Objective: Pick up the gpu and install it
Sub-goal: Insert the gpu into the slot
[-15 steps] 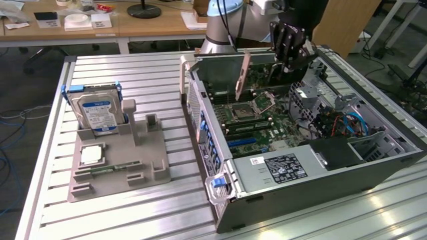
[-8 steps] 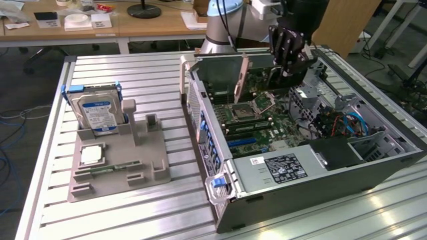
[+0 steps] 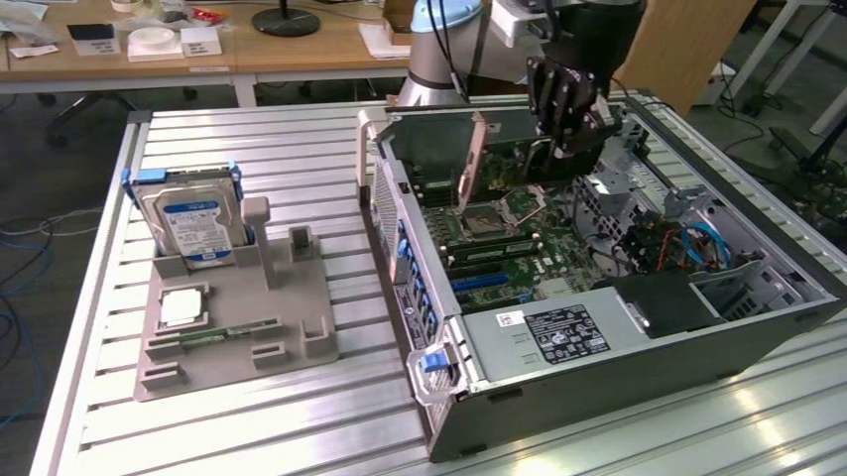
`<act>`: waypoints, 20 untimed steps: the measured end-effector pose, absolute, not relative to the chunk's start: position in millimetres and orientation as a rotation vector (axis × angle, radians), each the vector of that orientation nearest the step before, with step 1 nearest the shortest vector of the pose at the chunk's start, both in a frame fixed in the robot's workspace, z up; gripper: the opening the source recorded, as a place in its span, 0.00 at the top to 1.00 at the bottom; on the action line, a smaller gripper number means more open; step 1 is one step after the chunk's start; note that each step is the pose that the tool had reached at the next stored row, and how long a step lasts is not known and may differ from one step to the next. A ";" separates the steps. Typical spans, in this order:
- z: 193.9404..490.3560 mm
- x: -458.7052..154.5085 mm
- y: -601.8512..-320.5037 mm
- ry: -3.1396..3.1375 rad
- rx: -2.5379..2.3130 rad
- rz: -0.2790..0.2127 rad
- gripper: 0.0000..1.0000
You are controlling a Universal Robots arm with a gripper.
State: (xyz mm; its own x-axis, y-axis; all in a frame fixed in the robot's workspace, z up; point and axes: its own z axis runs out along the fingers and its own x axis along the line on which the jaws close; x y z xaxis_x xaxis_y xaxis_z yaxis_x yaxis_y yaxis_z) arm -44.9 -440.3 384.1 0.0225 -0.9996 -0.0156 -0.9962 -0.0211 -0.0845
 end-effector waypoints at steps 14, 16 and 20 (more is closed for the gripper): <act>372.1 -47.2 -442.9 2.168 -2.173 -0.075 0.72; 370.0 -47.4 -442.8 2.176 -2.166 -0.075 0.72; 366.1 -47.5 -442.3 2.182 -2.159 -0.076 0.72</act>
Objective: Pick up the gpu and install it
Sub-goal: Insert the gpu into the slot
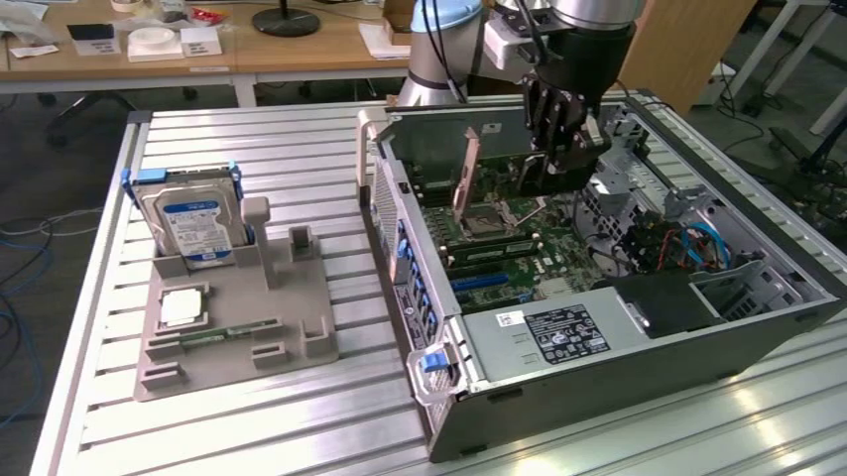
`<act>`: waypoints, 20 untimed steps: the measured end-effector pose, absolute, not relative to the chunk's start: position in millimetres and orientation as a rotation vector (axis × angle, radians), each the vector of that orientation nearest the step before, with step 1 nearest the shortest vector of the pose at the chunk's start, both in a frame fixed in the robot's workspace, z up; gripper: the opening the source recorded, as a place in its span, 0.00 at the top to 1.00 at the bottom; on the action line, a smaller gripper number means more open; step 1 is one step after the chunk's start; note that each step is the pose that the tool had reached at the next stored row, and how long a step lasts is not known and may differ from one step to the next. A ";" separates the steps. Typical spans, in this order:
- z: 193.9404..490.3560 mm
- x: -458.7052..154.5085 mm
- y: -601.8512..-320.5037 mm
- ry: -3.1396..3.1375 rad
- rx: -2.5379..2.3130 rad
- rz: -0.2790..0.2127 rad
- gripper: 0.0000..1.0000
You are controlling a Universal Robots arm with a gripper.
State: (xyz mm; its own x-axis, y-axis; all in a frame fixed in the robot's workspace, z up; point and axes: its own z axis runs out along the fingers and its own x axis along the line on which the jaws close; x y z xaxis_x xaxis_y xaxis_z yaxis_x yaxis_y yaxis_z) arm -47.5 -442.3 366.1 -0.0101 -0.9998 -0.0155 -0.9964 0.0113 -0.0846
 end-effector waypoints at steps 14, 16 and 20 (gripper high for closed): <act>345.9 -48.1 -442.9 2.186 -2.162 -0.081 0.72; 342.4 -49.8 -442.1 2.189 -2.165 -0.087 0.72; 335.4 -51.2 -441.4 2.203 -2.156 -0.092 0.72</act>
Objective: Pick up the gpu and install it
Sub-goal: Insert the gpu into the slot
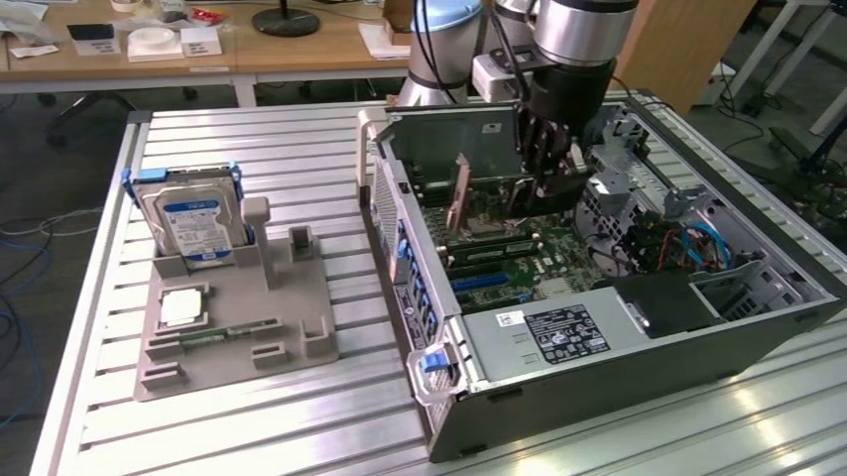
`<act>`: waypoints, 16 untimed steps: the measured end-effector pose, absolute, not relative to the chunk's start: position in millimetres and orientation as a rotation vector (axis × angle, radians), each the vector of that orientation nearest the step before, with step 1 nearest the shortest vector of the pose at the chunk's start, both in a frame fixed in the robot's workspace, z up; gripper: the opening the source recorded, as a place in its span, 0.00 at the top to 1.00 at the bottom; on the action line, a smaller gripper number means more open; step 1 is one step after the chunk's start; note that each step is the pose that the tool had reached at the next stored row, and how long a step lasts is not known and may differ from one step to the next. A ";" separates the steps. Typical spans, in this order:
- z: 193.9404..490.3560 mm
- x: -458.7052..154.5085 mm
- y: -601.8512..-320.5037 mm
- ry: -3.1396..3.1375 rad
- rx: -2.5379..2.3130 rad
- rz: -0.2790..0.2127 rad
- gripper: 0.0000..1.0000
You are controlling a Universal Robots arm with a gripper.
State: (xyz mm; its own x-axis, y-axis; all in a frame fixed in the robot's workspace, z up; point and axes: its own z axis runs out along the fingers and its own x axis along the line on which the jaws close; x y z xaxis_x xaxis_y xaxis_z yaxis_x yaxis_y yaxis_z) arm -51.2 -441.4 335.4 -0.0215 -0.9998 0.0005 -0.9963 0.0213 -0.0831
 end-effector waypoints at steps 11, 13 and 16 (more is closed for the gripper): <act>320.5 -52.2 -441.8 2.291 -2.073 -0.091 0.72; 317.1 -52.4 -441.9 2.263 -2.102 -0.090 0.72; 312.7 -52.5 -441.8 2.216 -2.150 -0.088 0.72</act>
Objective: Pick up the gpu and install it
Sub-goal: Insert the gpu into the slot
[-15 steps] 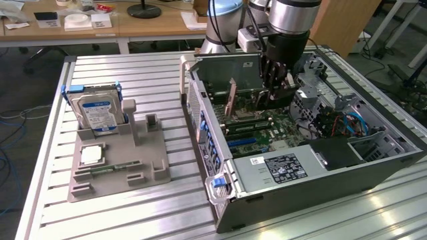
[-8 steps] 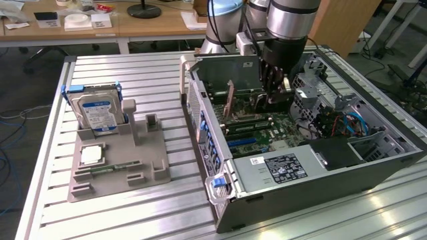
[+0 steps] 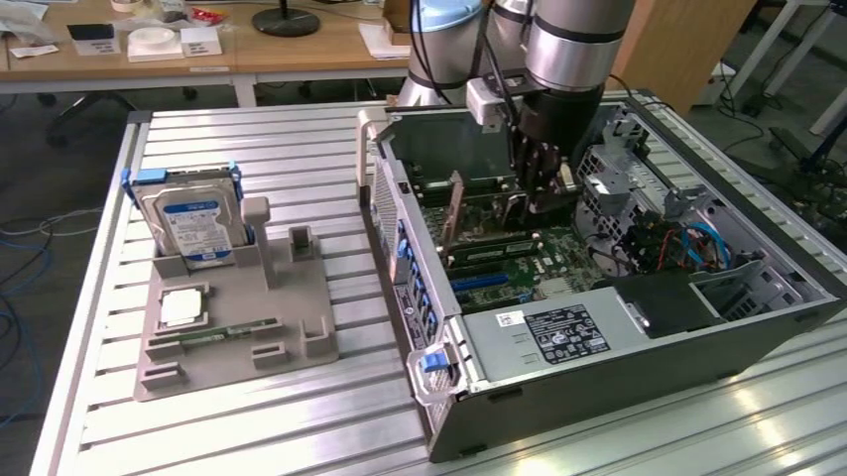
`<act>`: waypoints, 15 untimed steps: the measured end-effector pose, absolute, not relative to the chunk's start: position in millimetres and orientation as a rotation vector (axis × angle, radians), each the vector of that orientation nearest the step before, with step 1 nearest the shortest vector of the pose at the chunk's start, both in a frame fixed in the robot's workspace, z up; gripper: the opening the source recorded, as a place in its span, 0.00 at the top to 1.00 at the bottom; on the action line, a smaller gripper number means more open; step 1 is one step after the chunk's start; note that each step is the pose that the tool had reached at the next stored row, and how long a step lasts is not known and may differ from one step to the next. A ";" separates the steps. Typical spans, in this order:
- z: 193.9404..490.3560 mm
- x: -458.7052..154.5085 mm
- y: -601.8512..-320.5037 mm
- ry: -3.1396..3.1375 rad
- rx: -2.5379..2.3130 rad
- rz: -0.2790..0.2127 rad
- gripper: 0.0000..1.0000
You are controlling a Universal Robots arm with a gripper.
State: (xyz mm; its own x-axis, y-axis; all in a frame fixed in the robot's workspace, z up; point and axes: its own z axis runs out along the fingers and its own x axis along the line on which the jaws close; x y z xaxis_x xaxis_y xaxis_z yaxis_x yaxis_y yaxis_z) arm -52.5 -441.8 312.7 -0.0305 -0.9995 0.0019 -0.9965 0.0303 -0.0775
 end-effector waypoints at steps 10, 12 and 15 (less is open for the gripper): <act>301.5 -59.4 -442.7 2.217 -2.154 -0.086 0.72; 299.3 -60.1 -443.0 2.218 -2.154 -0.085 0.72; 297.1 -63.5 -443.2 2.214 -2.158 -0.084 0.72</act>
State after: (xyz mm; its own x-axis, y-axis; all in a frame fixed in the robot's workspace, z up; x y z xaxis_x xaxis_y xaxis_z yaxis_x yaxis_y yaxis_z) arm -63.5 -443.2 297.1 -0.0260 -0.9997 0.0031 -0.9970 0.0257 -0.0731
